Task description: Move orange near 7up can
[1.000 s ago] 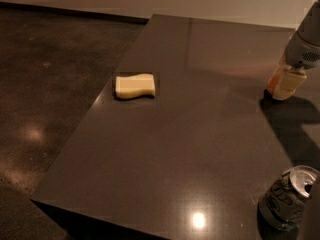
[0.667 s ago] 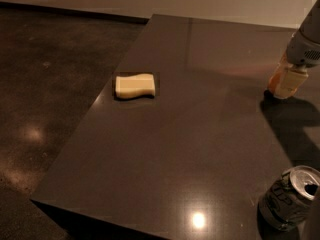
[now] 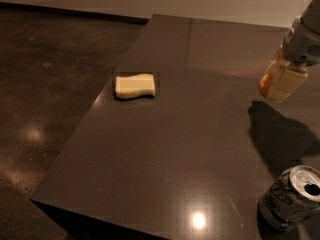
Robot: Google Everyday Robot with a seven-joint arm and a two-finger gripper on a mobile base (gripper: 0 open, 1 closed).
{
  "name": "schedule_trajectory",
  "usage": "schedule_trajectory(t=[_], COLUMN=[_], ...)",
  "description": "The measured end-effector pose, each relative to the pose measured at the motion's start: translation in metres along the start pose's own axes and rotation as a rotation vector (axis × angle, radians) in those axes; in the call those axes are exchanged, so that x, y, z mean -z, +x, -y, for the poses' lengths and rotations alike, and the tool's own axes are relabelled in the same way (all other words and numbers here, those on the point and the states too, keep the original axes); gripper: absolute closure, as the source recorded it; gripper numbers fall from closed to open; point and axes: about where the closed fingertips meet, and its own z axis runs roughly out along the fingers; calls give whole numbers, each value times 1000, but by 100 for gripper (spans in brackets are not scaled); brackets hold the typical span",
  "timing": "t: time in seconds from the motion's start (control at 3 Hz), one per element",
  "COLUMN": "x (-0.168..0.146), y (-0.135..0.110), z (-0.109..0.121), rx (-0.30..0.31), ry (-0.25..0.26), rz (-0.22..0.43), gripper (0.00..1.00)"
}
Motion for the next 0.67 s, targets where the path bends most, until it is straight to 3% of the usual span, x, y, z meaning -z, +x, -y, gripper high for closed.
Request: schedule_trajectory(t=[0.33,0.67], x=[19,23], y=[-27,-39], z=[-48,-76], rx=[-38,-120], ry=[12,53], rz=[-6,-38], gripper=[100,100])
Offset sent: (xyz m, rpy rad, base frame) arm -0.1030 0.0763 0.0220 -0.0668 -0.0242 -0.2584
